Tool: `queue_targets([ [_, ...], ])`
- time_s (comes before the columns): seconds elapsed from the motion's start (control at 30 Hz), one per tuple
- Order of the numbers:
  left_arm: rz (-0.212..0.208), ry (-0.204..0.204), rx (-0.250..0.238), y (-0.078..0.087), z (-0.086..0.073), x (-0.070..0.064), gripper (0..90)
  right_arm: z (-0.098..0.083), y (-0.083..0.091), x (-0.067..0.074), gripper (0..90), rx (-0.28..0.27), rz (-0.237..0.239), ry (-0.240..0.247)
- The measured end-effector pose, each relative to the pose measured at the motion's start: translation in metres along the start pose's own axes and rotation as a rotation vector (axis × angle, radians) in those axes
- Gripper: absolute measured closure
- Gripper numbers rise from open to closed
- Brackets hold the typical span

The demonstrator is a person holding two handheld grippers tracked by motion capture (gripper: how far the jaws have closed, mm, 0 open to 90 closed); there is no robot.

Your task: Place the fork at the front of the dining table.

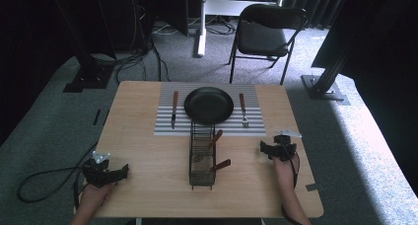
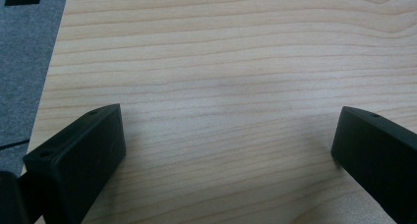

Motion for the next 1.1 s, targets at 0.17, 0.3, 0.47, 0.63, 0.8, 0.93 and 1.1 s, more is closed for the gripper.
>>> queue_targets([
  [0.17,0.000,0.000,0.000,0.000,0.000,0.000,0.0,-0.008,0.000,-0.010,12.4,0.008,-0.025,-0.021],
  [0.3,0.000,0.000,0.000,0.000,0.000,0.000,0.0,-0.015,0.002,-0.018,12.4,0.011,-0.042,-0.021],
  [0.47,0.000,0.000,-0.001,0.000,0.000,0.000,0.0,-0.025,0.007,-0.029,12.1,0.005,-0.062,-0.032],
  [0.63,0.000,0.000,0.000,0.000,0.000,0.000,0.0,-0.032,0.014,-0.035,12.1,-0.003,-0.072,-0.027],
  [0.8,0.000,0.000,0.000,0.000,0.000,0.000,0.0,-0.045,0.023,-0.040,12.1,-0.006,-0.099,-0.008],
  [0.93,0.000,0.000,0.000,0.000,0.000,0.000,0.0,-0.052,0.026,-0.042,12.0,-0.005,-0.101,-0.021],
  [1.1,0.000,0.000,0.000,0.000,0.000,0.000,0.0,-0.055,0.029,-0.045,12.1,0.004,-0.102,-0.044],
])
Point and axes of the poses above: each handheld gripper's, and its own axes: y roughly backward along the jaws, z roughly out of its top, x roughly to its left, the point moved 6 cm from there along -y, roughly forward along the jaws, and after that the axes turned 11 degrees about -z, right-handed, at the moved point
